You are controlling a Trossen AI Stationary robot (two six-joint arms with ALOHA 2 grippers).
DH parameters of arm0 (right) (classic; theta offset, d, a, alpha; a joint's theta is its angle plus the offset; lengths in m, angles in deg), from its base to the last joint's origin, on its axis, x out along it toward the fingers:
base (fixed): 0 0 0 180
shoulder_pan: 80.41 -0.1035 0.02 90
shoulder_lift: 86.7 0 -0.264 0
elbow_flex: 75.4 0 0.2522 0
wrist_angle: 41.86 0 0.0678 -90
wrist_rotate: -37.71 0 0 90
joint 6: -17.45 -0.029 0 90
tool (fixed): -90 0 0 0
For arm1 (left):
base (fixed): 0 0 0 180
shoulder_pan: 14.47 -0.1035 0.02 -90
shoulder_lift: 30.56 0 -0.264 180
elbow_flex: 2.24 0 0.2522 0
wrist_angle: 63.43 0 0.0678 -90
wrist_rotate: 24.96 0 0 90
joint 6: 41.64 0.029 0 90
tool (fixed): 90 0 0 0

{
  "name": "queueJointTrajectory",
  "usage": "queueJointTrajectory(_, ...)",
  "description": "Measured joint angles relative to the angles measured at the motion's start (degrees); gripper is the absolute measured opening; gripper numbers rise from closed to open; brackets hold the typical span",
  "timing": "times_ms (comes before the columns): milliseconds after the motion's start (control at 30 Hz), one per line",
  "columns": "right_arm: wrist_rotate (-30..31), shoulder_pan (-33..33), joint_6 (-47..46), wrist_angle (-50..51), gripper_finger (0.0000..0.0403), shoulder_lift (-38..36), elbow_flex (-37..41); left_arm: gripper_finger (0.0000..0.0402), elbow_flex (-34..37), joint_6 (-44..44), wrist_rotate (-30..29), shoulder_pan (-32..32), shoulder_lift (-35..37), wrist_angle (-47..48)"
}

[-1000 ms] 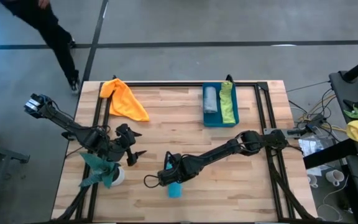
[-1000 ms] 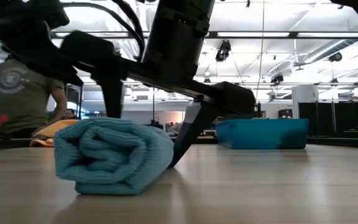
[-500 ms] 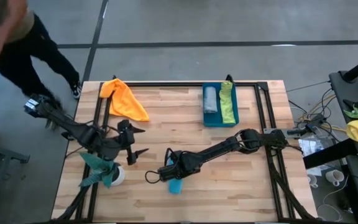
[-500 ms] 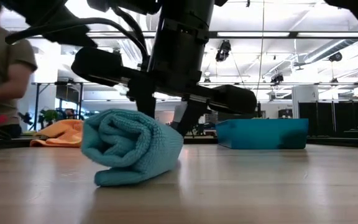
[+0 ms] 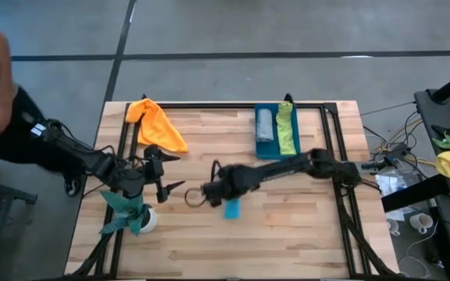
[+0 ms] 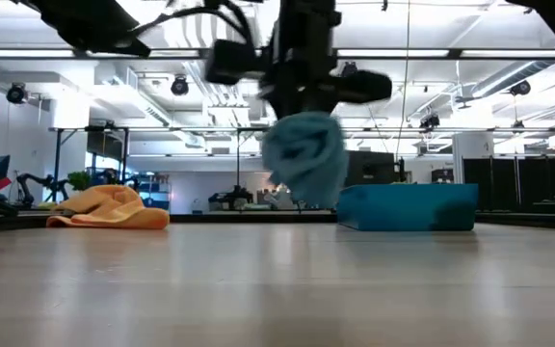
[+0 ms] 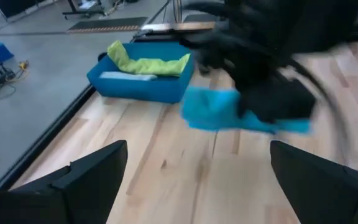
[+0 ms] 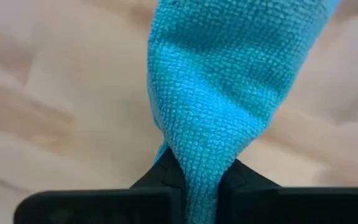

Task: Roll microfiber towels into tight, uniform cylinder then place into a basket
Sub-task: Stack the blue towel on the green towel in the blue bin

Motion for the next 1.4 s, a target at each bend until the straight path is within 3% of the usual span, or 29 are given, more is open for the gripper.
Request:
queueJointTrajectory(267,6.16,12.06,16.25,14.68,0.0020,-13.48,4.19,0.0377,0.00,4.29,-0.07,-1.97,0.25,-0.14)
queueJointTrajectory(533,6.41,31.25,32.62,2.22,0.0020,-30.75,25.67,0.0377,-1.87,1.33,-0.07,-9.73,-0.64,-0.70)
queueJointTrajectory(633,2.62,37.62,37.70,-3.35,0.0020,-33.99,32.93,0.0377,-4.04,0.22,-0.12,-14.57,-2.20,-0.72)
queueJointTrajectory(767,-5.66,43.56,43.93,-10.54,0.0020,-35.19,40.31,0.0377,-7.69,0.28,3.32,-22.69,-6.50,-0.62)
queueJointTrajectory(1000,-13.97,48.43,48.69,-21.52,0.0019,-35.24,48.66,0.0377,-15.37,0.30,10.00,-32.42,-16.86,-0.50)
queueJointTrajectory(1300,-10.13,50.67,49.71,-28.07,0.0021,-35.37,56.62,0.0377,-21.52,2.82,12.76,-33.31,-25.83,-0.71)
queueJointTrajectory(1400,-5.09,50.93,49.39,-28.47,0.0041,-35.35,59.69,0.0377,-22.08,2.73,12.90,-33.31,-27.46,-0.62)
